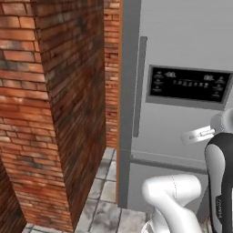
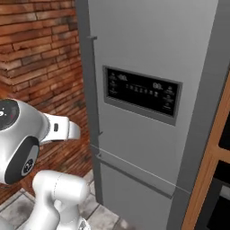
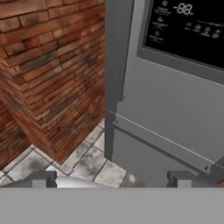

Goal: Retrieve the steak from the fridge and place it on the saucepan with marinade on the stove.

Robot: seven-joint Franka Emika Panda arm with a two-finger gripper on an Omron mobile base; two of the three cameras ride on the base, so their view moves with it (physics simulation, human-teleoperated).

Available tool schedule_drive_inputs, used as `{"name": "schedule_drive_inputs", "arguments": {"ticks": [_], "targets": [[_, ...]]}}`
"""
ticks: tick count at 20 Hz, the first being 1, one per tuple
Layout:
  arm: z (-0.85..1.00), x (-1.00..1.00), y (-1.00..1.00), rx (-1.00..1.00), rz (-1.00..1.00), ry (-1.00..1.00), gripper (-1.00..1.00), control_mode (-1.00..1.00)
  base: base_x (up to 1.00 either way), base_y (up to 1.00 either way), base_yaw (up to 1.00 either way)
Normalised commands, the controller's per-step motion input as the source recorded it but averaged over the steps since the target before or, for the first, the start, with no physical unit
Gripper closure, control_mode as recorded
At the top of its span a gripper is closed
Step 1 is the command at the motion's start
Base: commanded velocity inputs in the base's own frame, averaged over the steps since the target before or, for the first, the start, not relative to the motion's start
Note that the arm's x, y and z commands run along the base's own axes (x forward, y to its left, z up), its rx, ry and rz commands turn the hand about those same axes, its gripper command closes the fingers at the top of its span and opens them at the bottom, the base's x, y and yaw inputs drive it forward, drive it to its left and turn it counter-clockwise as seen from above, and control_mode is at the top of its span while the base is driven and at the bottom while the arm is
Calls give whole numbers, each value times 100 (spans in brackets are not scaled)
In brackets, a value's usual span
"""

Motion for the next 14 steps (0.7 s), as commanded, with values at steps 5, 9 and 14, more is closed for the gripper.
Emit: {"name": "schedule_drive_inputs", "arguments": {"ticks": [5,9,14], "targets": [[0,0,0,0,0,0,-100,100,46,11,-25],[0,0,0,0,0,0,-100,100,-14,11,-10],[0,0,0,0,0,0,-100,100,-59,24,-7]]}}
